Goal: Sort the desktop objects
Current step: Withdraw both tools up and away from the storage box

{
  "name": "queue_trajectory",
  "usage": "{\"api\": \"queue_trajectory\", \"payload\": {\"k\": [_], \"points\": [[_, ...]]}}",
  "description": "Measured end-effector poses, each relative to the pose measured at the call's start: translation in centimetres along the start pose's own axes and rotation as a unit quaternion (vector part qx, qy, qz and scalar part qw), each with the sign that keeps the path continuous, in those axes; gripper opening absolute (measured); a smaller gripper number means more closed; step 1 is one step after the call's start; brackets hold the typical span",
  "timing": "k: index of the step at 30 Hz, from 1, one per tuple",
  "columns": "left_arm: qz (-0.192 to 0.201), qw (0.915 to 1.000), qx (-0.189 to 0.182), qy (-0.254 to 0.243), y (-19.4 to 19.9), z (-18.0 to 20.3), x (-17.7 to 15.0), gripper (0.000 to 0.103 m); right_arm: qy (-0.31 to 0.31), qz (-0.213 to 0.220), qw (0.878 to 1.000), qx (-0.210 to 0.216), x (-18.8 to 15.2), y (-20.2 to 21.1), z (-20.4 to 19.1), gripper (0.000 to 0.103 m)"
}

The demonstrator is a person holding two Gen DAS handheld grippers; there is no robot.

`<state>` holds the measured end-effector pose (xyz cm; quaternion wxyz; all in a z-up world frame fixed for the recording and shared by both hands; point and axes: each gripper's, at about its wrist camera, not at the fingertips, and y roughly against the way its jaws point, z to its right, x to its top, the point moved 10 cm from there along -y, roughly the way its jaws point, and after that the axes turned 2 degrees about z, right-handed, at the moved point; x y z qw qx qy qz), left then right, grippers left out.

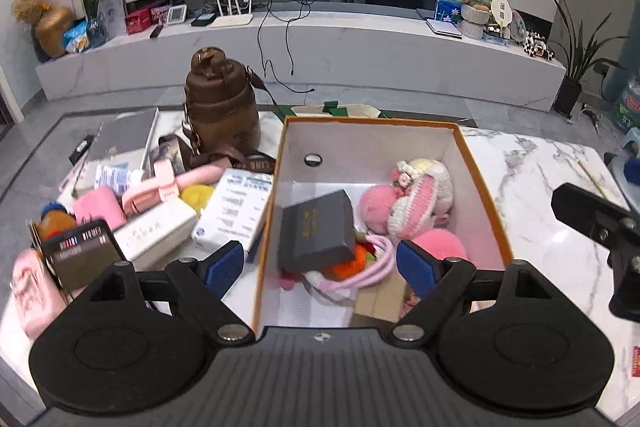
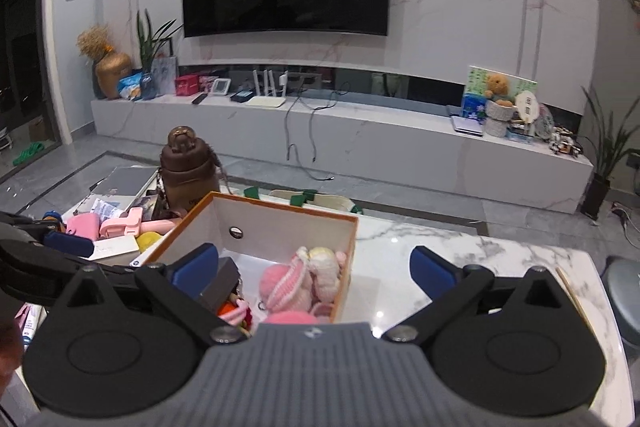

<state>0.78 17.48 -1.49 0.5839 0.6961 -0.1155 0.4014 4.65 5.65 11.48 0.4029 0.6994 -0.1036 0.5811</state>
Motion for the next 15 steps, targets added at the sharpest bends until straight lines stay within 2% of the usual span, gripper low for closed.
{"api": "queue_trajectory", "payload": {"k": [4,10,15], "points": [[0.002,1.0,0.007,0.002,0.4,0.6,-0.6,0.099,-0.017,-0.001,1.0,-0.012,-1.5,0.9,0.2,0.102],[0.005,0.9998,0.02,-0.003,0.6,1.3,-1.5,0.099,-0.003,-0.02,0.999,-0.048,-3.2,0.3,1.2,0.102],[0.012,0.9991,0.039,-0.014,0.5,1.6,-1.8,0.099,-0.013,-0.049,0.998,-0.049,-5.1,-0.5,1.7,0.102]]}}
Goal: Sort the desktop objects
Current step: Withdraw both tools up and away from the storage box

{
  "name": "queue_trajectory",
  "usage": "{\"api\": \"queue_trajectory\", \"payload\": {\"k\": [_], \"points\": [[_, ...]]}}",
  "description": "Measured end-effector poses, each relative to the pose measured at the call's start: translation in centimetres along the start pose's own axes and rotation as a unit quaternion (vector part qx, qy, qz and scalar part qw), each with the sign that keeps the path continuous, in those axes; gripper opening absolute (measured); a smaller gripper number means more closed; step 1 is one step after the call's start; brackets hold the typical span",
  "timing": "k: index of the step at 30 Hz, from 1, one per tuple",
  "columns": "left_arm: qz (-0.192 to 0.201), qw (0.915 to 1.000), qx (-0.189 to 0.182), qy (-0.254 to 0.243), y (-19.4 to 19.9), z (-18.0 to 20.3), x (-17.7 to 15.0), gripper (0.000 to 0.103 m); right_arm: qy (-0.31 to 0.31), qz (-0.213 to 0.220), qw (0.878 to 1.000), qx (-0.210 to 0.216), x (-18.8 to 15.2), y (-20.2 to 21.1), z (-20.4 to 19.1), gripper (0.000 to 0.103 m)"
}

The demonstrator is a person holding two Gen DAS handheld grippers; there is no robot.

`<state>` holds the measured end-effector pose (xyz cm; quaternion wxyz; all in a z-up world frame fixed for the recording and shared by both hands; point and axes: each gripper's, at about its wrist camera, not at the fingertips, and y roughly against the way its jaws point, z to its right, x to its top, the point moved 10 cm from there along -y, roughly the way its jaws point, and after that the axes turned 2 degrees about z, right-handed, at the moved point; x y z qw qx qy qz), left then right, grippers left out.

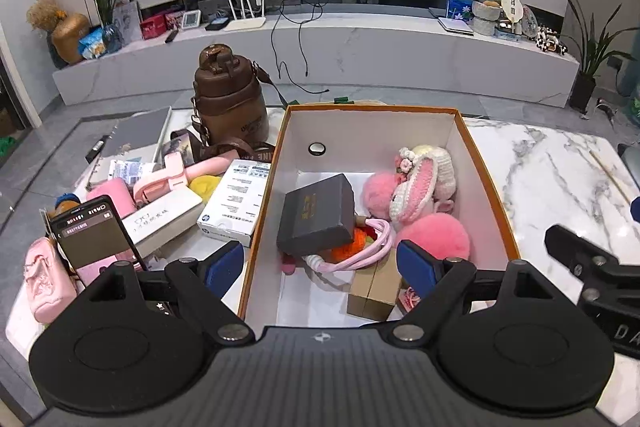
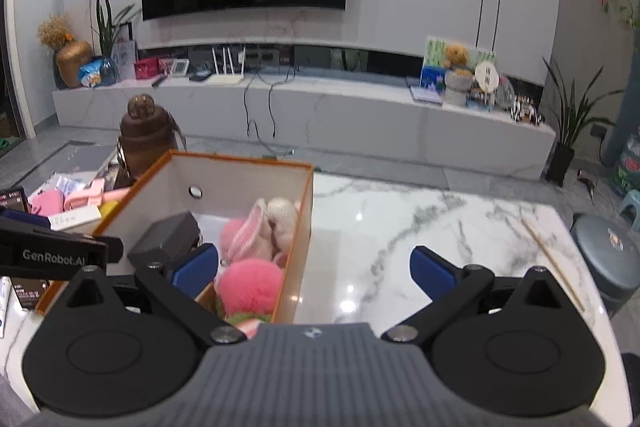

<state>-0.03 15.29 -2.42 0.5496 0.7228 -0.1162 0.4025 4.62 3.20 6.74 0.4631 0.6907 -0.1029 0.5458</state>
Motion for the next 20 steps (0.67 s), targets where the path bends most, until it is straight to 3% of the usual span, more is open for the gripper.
{"api": "queue_trajectory", "payload": {"k": [5,10,20], "points": [[-0.008,0.9999,-0.003,-0.005,-0.3,0.7,-0.3,0.099,0.009,-0.013,1.0,0.005,-0.8,-0.6,-0.9,0.102],[-0.012,0.9994,0.025,-0.02,-0.7,0.5,-0.7,0.099,0.014,-0.024,1.0,0.0,-1.1,-1.4,-1.5,0.102],[-0.012,0.9995,0.026,-0.016,-0.8,0.1,-0.8,0.099,-0.003,-0.033,0.999,0.0,-1.4,-1.8,-1.6,0.102]]}}
